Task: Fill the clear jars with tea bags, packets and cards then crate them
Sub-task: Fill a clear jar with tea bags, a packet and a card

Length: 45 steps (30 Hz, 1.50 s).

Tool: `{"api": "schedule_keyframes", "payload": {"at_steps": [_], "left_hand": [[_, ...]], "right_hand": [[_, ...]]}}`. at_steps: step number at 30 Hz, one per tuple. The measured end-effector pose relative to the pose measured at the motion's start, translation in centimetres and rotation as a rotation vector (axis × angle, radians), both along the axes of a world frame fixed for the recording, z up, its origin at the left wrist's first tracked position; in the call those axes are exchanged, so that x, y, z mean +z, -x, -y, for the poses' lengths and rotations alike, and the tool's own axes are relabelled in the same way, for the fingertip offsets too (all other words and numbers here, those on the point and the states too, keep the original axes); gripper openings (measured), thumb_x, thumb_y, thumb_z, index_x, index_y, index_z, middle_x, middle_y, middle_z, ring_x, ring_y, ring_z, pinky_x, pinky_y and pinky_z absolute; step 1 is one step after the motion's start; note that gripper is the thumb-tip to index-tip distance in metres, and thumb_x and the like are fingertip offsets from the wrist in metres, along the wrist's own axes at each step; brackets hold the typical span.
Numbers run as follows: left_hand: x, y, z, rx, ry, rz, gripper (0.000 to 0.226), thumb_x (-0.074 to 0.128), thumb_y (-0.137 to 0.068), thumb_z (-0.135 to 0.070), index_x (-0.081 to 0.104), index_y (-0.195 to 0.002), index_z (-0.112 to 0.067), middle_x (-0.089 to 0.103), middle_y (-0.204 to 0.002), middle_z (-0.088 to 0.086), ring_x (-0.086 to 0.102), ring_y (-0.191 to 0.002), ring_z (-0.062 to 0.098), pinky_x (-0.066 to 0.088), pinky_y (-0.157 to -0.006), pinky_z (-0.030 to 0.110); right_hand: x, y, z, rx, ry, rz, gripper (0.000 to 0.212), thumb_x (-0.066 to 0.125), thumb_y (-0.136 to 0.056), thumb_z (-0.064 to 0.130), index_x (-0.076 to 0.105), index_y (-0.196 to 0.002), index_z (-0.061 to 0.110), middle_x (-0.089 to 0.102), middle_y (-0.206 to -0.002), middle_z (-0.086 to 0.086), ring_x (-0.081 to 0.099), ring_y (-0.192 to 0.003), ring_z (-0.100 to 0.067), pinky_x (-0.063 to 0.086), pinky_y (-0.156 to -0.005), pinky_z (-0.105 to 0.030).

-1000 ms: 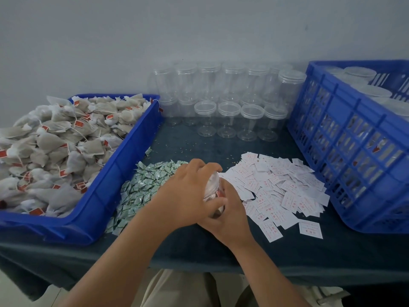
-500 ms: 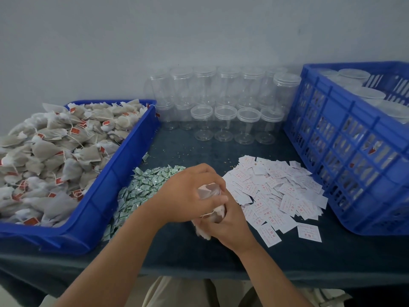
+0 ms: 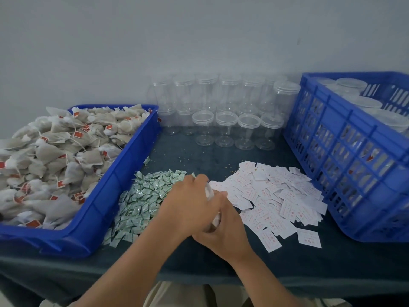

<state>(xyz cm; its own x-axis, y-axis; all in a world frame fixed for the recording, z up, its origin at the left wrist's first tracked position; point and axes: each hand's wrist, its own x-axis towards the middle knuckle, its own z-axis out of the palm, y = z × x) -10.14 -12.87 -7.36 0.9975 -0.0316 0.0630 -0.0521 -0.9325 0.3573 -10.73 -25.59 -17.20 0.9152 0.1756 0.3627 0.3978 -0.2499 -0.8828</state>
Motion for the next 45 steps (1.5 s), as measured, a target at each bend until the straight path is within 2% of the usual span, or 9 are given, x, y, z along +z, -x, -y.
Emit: {"api": "schedule_keyframes", "payload": {"at_steps": [5, 10, 18, 21, 25, 28, 34, 37, 45], "left_hand": [[-0.4, -0.2, -1.3, -0.182, 0.148, 0.102, 0.030, 0.051, -0.091, -0.058, 0.063, -0.113, -0.041, 0.062, -0.105, -0.018, 0.058, -0.095, 0.001, 0.044, -0.078, 0.025], [-0.2, -1.4, -4.3, -0.656, 0.393, 0.050, 0.036, 0.069, -0.096, -0.049, 0.070, -0.130, -0.036, 0.065, -0.132, -0.017, 0.061, -0.126, 0.007, 0.046, -0.106, 0.027], [0.5, -0.9, -4.0, -0.275, 0.358, -0.115, 0.104, 0.067, -0.065, -0.088, 0.030, -0.156, -0.053, 0.045, -0.143, -0.037, 0.047, -0.131, -0.012, 0.042, -0.104, 0.019], [0.2, 0.5, -0.4, -0.147, 0.193, 0.094, 0.083, 0.054, -0.057, -0.103, 0.059, -0.125, -0.055, 0.056, -0.118, -0.034, 0.055, -0.107, -0.011, 0.045, -0.086, 0.020], [1.1, 0.3, -0.3, -0.365, 0.332, 0.149, 0.016, 0.078, -0.077, -0.042, 0.074, -0.092, -0.044, 0.069, -0.104, -0.027, 0.066, -0.104, -0.002, 0.055, -0.087, 0.029], [1.4, -0.2, -1.8, -0.458, 0.458, 0.035, 0.029, 0.083, -0.082, -0.033, 0.077, -0.110, -0.036, 0.070, -0.117, -0.023, 0.065, -0.117, 0.003, 0.051, -0.100, 0.028], [-0.5, 0.7, 1.3, 0.032, 0.235, 0.140, 0.084, 0.054, -0.064, -0.090, 0.051, -0.135, -0.046, 0.049, -0.124, -0.030, 0.052, -0.116, 0.000, 0.038, -0.090, 0.024], [-0.9, 0.5, 2.0, 0.053, 0.289, 0.168, 0.063, 0.059, -0.061, -0.079, 0.053, -0.117, -0.050, 0.056, -0.109, -0.031, 0.056, -0.103, -0.005, 0.035, -0.076, 0.012], [-1.5, -0.9, 0.5, -0.015, 0.426, 0.123, 0.062, 0.073, -0.057, -0.071, 0.049, -0.112, -0.054, 0.061, -0.106, -0.036, 0.052, -0.107, -0.022, 0.038, -0.078, 0.008]], "right_hand": [[-0.3, -0.4, 1.1, 0.108, -0.108, -0.167, 0.044, 0.090, -0.073, 0.030, 0.066, -0.110, 0.035, 0.078, -0.105, 0.005, 0.075, -0.099, -0.017, 0.060, -0.082, -0.033], [0.5, -0.2, 1.5, 0.173, -0.131, -0.212, 0.049, 0.087, -0.084, 0.023, 0.067, -0.125, 0.040, 0.077, -0.121, 0.009, 0.073, -0.115, -0.012, 0.057, -0.092, -0.022], [0.5, -0.1, 0.9, 0.002, -0.159, -0.116, 0.067, 0.096, -0.074, 0.037, 0.059, -0.129, 0.048, 0.073, -0.122, 0.014, 0.073, -0.112, -0.013, 0.063, -0.090, -0.036], [0.4, 0.0, 0.7, 0.089, -0.125, -0.123, 0.065, 0.096, -0.073, 0.033, 0.061, -0.128, 0.040, 0.074, -0.117, 0.011, 0.074, -0.110, -0.017, 0.065, -0.083, -0.036], [-0.3, -0.4, 1.6, 0.173, -0.115, -0.207, 0.051, 0.091, -0.079, 0.019, 0.066, -0.124, 0.019, 0.078, -0.107, -0.004, 0.077, -0.105, -0.029, 0.065, -0.086, -0.052], [-0.3, -0.3, 1.6, 0.140, -0.122, -0.238, 0.065, 0.092, -0.077, 0.020, 0.062, -0.134, 0.029, 0.075, -0.121, 0.002, 0.073, -0.117, -0.022, 0.063, -0.091, -0.041], [-0.3, -0.5, 1.3, 0.026, -0.148, -0.184, 0.079, 0.096, -0.069, 0.019, 0.056, -0.131, 0.048, 0.073, -0.121, 0.014, 0.072, -0.112, -0.012, 0.063, -0.084, -0.031], [-0.3, -0.4, 1.8, 0.035, -0.159, -0.223, 0.073, 0.093, -0.067, 0.016, 0.058, -0.122, 0.050, 0.076, -0.114, 0.006, 0.075, -0.106, -0.019, 0.066, -0.081, -0.047], [0.5, -0.6, 1.7, 0.016, -0.205, -0.233, 0.058, 0.094, -0.070, 0.028, 0.064, -0.112, 0.054, 0.074, -0.120, 0.016, 0.072, -0.114, -0.008, 0.058, -0.088, -0.023]]}}
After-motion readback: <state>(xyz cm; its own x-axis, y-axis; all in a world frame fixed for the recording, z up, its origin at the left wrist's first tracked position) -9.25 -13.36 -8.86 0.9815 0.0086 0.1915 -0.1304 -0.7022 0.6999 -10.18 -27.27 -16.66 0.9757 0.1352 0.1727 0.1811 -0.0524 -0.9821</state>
